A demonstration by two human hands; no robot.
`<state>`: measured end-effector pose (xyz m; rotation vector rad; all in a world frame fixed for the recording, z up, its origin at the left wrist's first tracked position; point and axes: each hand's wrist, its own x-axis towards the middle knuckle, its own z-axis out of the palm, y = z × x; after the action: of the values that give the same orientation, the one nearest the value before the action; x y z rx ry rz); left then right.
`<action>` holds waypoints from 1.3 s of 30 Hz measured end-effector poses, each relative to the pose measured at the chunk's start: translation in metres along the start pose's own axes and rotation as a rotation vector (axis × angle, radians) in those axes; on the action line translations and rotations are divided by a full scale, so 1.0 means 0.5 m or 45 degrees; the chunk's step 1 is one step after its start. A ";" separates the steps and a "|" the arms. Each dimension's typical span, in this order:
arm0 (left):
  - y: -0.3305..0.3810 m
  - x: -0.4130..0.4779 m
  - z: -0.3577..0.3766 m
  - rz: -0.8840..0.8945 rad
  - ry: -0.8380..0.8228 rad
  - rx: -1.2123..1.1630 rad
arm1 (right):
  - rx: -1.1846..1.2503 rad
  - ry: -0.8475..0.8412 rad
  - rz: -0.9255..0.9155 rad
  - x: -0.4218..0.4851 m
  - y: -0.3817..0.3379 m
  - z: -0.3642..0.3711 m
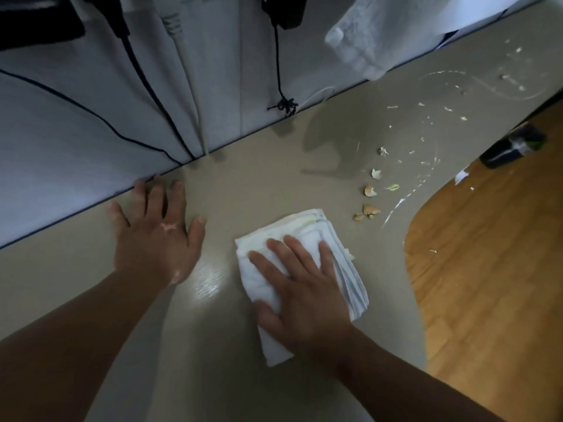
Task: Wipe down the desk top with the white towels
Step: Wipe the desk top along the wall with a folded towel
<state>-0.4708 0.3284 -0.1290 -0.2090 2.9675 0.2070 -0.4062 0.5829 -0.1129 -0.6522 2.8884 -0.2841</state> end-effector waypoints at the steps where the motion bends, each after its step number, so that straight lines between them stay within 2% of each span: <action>1: 0.002 -0.001 -0.003 0.050 0.020 0.003 | -0.009 0.029 0.013 0.005 0.018 0.000; 7: 0.064 0.024 -0.016 0.315 -0.035 0.046 | -0.051 0.200 0.178 0.049 0.160 -0.021; 13: 0.199 0.042 0.019 0.308 -0.080 -0.043 | -0.062 0.277 0.338 0.087 0.284 -0.043; 22: 0.210 0.042 0.033 0.275 -0.034 0.024 | -0.019 0.368 0.643 0.149 0.424 -0.075; 27: 0.212 0.046 0.029 0.261 -0.047 0.040 | 0.008 0.373 0.822 0.155 0.399 -0.068; 31: 0.222 0.050 0.025 0.256 -0.043 0.036 | -0.014 0.337 0.947 0.121 0.313 -0.047; 34: 0.226 0.053 0.024 0.250 -0.045 0.049 | -0.044 0.362 0.808 0.068 0.202 -0.023; 39: 0.235 0.065 0.025 0.233 -0.016 0.043 | 0.017 0.247 0.614 0.026 0.080 -0.001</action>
<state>-0.5181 0.4416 -0.1320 0.0683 2.9748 0.1786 -0.4340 0.6130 -0.1226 0.0906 3.1009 -0.3101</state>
